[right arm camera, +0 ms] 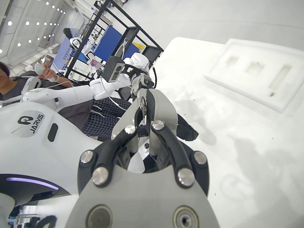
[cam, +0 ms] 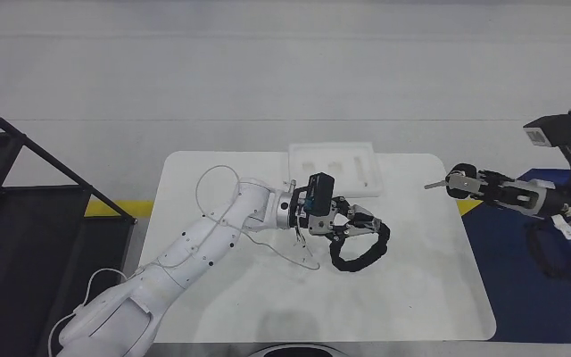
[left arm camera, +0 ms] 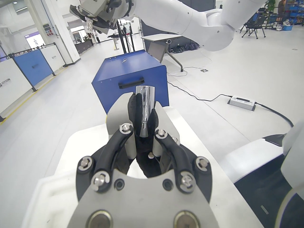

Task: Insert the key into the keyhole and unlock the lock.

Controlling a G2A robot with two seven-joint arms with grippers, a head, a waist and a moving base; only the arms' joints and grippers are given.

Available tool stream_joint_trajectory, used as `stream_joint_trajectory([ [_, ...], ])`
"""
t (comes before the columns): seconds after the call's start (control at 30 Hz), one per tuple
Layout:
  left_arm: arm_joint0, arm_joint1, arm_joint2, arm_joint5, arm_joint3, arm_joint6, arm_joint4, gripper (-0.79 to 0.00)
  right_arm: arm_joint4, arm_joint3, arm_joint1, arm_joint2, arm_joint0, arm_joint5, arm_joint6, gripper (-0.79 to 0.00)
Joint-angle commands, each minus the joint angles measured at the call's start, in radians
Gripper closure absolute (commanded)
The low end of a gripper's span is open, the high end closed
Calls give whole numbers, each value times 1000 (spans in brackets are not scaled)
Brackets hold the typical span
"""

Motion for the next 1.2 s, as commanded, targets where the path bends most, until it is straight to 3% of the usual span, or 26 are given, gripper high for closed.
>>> stream_joint_trajectory([
  [0.0,0,-3,-8,24,-19,-14,-17,0,1,-17,0,8,-19,-1,-20,0],
  [0.27,-49,-41,15,135,-13,9,-33,0,-23,-74,3,21,-77,63,-109,0],
  [0.53,-112,-92,69,232,82,84,14,0,-67,-97,6,6,-99,148,-181,0],
  [1.17,-112,-92,69,232,82,84,14,0,-75,-95,6,7,-103,154,-199,0],
])
